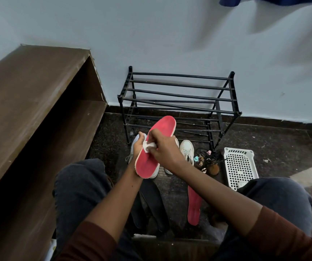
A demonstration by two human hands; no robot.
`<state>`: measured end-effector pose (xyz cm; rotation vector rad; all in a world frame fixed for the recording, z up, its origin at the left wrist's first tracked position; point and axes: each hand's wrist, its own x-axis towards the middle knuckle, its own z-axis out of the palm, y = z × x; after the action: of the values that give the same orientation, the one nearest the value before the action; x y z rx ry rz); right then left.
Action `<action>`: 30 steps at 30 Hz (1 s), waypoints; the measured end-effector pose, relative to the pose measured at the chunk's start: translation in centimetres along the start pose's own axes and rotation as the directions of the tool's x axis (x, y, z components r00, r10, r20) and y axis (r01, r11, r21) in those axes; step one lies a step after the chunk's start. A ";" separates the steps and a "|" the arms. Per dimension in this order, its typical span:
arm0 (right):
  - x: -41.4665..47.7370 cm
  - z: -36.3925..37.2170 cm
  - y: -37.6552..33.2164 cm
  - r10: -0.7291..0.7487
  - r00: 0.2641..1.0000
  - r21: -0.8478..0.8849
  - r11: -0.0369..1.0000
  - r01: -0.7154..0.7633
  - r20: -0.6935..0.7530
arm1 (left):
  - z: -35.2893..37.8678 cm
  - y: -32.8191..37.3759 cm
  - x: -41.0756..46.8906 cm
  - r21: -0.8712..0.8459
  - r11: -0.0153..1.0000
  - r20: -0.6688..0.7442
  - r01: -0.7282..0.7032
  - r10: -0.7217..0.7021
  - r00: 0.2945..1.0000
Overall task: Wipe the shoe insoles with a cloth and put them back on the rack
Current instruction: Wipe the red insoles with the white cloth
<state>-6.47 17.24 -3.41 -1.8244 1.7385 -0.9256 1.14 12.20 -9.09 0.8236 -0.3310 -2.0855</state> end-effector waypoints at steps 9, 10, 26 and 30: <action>2.0 -1.0 0.4 0.131 0.981 0.036 0.991 -0.127 -0.143 | 0.3 0.0 0.4 0.076 0.994 0.094 0.082 -0.089 0.992; 1.9 -0.8 0.2 0.117 0.983 0.033 0.993 -0.114 -0.138 | 0.0 -0.1 0.7 0.076 0.995 0.108 0.064 -0.072 0.992; -0.8 1.3 -1.3 0.165 0.978 0.235 0.953 -0.191 0.126 | -1.2 1.3 1.3 0.117 0.993 0.004 0.023 -0.023 1.000; 0.4 0.9 -1.4 0.185 0.982 0.235 0.954 -0.187 0.028 | -0.7 1.2 1.4 0.090 0.996 -0.019 -0.021 0.023 1.000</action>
<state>-4.85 16.84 -2.90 -1.4837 1.6826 -1.0009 1.76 10.44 -9.60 0.8897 -0.4241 -2.0530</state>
